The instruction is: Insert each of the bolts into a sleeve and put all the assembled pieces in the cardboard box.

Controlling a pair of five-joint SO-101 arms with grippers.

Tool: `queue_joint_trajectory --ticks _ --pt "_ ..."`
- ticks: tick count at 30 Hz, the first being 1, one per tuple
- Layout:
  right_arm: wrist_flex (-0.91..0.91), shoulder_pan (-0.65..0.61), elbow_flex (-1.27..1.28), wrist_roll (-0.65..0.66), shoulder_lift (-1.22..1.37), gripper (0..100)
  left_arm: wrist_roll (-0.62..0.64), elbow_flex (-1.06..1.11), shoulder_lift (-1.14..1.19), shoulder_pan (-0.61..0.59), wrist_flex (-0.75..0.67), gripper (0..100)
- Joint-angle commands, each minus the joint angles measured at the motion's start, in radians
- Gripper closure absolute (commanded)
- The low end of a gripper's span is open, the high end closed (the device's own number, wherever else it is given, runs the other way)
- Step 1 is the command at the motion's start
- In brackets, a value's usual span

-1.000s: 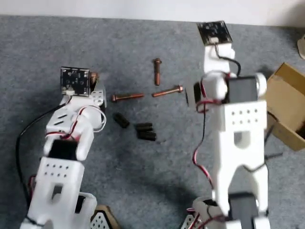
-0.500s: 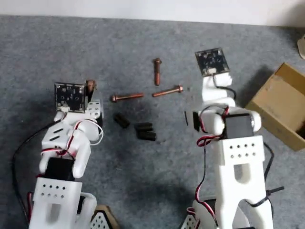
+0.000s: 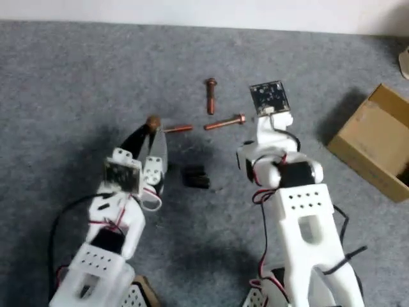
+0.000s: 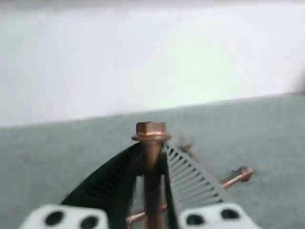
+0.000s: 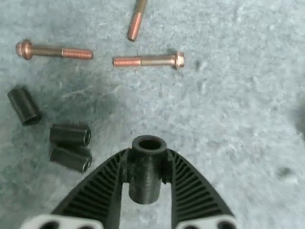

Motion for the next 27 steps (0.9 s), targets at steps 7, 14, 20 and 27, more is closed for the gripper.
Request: queue_joint_trajectory --ticks 7,14,20,27 --pt "-0.331 -0.008 0.189 -0.011 -0.036 99.3 0.003 0.024 -0.031 0.027 -0.023 99" --pt "-0.676 -0.008 0.417 -0.002 -0.038 99.3 0.003 0.028 -0.033 0.027 -0.011 99" --pt "-0.805 -0.008 0.493 -0.002 -0.038 99.3 0.005 0.028 -0.033 0.031 -0.017 99" --pt "-0.978 -0.008 0.558 -0.002 -0.038 99.3 0.003 0.030 -0.033 0.035 -0.015 99"
